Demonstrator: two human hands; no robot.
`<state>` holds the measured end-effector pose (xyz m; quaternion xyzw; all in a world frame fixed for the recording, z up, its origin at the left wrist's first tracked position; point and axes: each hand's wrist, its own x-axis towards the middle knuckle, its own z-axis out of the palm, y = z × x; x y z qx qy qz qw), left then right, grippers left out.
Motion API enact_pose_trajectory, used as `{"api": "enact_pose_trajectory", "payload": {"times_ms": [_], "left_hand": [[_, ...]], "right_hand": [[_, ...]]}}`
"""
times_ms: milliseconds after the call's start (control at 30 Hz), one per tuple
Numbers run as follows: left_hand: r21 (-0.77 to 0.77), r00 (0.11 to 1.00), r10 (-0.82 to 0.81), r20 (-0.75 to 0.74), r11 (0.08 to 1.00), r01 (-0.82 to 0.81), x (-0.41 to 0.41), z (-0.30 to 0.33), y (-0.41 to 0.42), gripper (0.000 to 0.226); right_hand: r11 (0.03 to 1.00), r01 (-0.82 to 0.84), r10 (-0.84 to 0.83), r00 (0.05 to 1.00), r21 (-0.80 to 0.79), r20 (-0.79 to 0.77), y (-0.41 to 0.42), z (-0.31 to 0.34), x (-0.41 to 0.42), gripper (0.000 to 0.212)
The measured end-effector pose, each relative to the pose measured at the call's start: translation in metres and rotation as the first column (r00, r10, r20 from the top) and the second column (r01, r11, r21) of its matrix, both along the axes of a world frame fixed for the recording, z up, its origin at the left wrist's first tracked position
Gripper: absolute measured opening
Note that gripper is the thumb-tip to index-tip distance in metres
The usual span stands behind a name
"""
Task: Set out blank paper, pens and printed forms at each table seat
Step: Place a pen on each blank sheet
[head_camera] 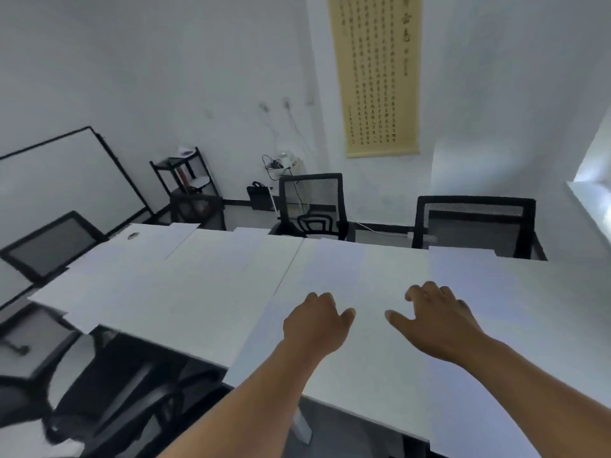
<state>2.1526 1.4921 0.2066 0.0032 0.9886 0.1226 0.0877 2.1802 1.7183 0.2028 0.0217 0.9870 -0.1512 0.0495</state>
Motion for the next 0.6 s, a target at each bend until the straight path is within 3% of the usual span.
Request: {"api": "enact_pose_trajectory", "payload": {"times_ms": [333, 600], "left_hand": [[-0.016, 0.979, 0.145, -0.144, 0.989, -0.149, 0.085, 0.123, -0.184, 0.072], [-0.086, 0.950, 0.249, -0.188, 0.959, -0.268, 0.196, 0.166, -0.360, 0.074]], "right_hand": [[0.964, -0.242, 0.256, 0.954, 0.109, -0.153, -0.185, 0.126, 0.036, 0.074], [0.888, -0.445, 0.458, 0.873, 0.113, -0.167, -0.392, 0.167, 0.114, 0.078]]}}
